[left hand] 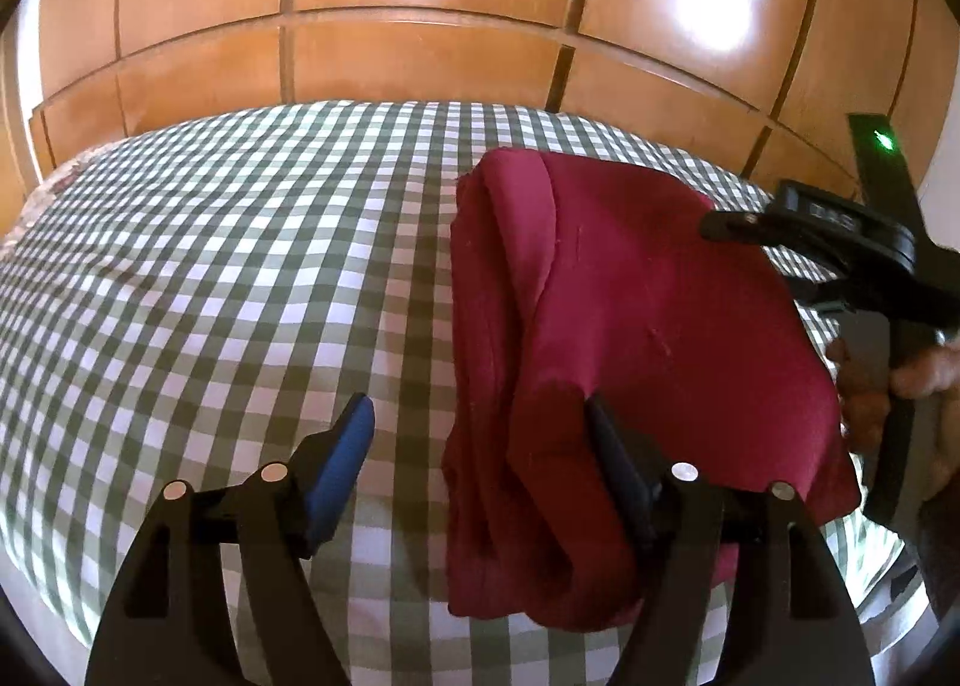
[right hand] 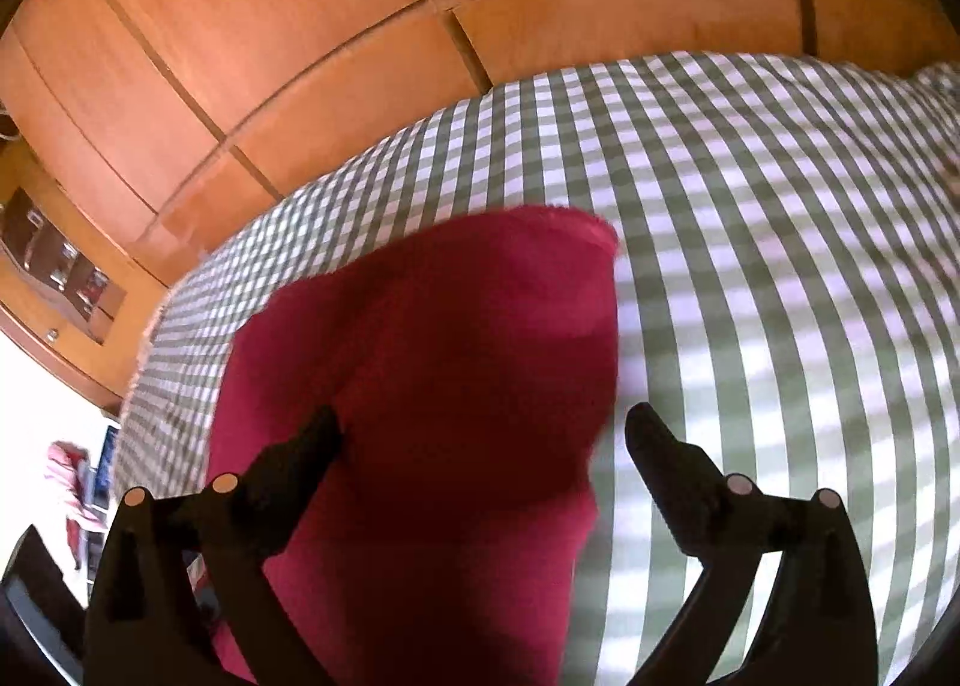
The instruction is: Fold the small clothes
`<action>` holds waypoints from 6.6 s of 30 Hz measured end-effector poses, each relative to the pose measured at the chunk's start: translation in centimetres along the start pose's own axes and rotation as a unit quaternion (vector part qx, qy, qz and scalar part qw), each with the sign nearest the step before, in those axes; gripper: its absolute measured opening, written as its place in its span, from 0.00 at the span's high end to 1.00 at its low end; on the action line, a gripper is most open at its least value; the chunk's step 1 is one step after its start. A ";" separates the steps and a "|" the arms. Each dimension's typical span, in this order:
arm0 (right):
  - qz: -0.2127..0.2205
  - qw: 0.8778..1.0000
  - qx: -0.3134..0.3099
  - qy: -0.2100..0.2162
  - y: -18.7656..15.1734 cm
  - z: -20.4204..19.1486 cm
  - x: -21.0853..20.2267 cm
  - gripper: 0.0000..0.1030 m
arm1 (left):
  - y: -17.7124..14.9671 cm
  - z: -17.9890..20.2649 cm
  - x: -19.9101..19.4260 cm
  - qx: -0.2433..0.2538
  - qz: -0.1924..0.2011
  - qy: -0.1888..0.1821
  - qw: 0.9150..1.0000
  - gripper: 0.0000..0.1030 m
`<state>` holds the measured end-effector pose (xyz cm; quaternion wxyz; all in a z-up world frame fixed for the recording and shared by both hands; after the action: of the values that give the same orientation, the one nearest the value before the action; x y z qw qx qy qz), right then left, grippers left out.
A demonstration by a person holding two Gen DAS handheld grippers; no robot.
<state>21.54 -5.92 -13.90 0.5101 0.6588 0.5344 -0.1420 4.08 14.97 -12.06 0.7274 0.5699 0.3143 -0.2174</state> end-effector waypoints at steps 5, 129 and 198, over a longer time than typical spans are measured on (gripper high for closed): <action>-0.002 0.999 0.011 0.032 -2.5 0.1 -2.4 0.07 | -0.2 0.1 -0.3 0.001 0.002 -0.002 1.000 0.31; 0.094 0.966 0.067 -0.233 -13.6 9.3 -14.3 0.13 | 0.6 17.3 -6.2 0.085 0.061 -0.060 0.993 0.21; 0.201 0.922 0.040 -0.327 -11.6 4.0 -19.2 0.02 | -0.4 13.7 -10.4 0.060 0.098 -0.010 0.993 0.04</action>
<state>5.63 -21.06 -7.66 0.6475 0.6893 0.1877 -0.2652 -0.74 1.22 -2.93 0.7130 0.6383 0.2360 -0.1687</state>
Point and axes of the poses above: each gripper's, at about its wrist camera, not at the fingertips, and x roughly the way its jaws point, z to its right, y to its top, the point moved 7 cm from there along x, roughly the way its jaws point, and after that the axes turned 2 degrees about -z, right-handed, at the moved point
